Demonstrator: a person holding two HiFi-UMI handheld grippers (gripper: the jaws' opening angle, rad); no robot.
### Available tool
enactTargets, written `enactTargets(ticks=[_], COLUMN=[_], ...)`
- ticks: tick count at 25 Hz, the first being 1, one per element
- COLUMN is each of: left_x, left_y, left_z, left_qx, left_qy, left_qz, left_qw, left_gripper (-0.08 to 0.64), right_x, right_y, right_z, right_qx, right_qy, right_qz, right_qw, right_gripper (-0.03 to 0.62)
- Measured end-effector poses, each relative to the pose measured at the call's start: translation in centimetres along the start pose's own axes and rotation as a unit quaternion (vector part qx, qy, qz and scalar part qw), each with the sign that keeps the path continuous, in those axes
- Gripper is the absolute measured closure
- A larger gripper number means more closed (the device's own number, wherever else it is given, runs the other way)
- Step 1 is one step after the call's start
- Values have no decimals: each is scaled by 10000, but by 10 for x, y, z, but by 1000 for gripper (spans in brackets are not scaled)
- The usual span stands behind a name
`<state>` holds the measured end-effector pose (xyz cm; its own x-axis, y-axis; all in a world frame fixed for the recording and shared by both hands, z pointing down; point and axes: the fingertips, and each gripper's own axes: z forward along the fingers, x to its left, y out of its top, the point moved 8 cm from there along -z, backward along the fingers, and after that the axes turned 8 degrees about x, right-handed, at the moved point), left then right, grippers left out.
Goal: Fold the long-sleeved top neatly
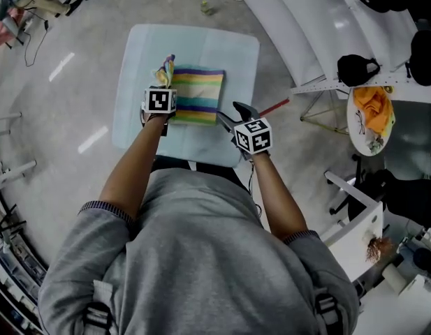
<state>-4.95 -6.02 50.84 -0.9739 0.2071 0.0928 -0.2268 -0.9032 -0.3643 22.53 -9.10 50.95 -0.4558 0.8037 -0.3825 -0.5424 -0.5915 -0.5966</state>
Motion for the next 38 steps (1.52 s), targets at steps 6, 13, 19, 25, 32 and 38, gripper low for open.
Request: enactTargets(ticks=[6,13,19,25,32,38], left_x=[-56,-115,-147,-175,-191,-143], left_y=[4,6,6,-21,-31,-39], left_z=[29,64,75,108,75,2], left_qx=[121,244,209,726,388,-618], left_qy=[-28,-259,-417,-1897,-2981,-2987], left_qz=[252,375,535,280,813,1326], left_qw=[9996,9987,9975,9788,9503,9431], left_gripper=[515,514,514,331,293,293], right_x=[-23,-49,-63,-64,-57,-21], right_y=[-19,-54,-78,-89,-86,-61], right_z=[-28,-67,-78,-75,-70,-57], right_qx=[-71,-109,-27,185,177,62], right_qy=[-109,-375,-511,-512,-469,-367], right_qz=[269,650,848,838,796,485], right_qw=[9996,9971,9951,9950,9956,9981], right_gripper=[298,301,302,299,294,288])
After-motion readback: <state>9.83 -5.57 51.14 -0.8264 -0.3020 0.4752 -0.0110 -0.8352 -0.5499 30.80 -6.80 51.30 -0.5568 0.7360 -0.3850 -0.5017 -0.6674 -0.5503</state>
